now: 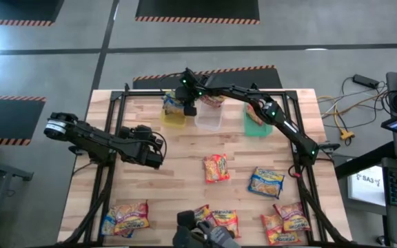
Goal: Sort Maruchan noodles
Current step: Put the top left blue noodle into the yellow bin, then put the top orange noodle pack into the green bin
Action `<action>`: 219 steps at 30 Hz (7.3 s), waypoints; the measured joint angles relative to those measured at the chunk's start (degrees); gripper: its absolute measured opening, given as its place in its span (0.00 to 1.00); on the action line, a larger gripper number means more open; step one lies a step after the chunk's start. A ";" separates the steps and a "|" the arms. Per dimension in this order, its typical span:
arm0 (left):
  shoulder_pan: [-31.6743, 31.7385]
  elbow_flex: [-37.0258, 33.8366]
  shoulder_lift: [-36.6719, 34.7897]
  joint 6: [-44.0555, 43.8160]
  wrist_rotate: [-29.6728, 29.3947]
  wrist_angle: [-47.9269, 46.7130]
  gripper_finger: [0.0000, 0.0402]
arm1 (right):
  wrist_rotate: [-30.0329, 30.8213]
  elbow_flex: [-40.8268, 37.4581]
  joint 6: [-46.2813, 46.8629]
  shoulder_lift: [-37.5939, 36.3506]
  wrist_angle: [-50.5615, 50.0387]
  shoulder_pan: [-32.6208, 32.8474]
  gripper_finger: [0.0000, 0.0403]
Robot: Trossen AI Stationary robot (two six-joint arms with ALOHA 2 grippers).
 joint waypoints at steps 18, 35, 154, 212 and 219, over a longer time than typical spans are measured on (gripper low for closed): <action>0.00 0.00 -0.02 2.46 2.15 0.94 0.49 | -14.89 0.11 16.37 -10.24 -13.72 0.07 0.38; 2.09 3.65 -3.39 51.13 21.13 34.97 0.49 | -19.25 -3.94 24.76 -21.90 -44.99 1.14 0.34; 0.05 5.53 29.14 57.53 45.21 88.92 0.49 | -12.84 -101.37 92.98 -44.12 71.71 26.88 0.11; -0.34 5.36 28.52 57.81 48.06 87.21 0.49 | 13.42 -65.41 53.68 -61.86 -12.84 24.18 0.02; -0.34 5.33 28.52 57.97 46.81 87.21 0.49 | 17.84 -61.52 51.29 -61.96 -22.56 20.47 0.02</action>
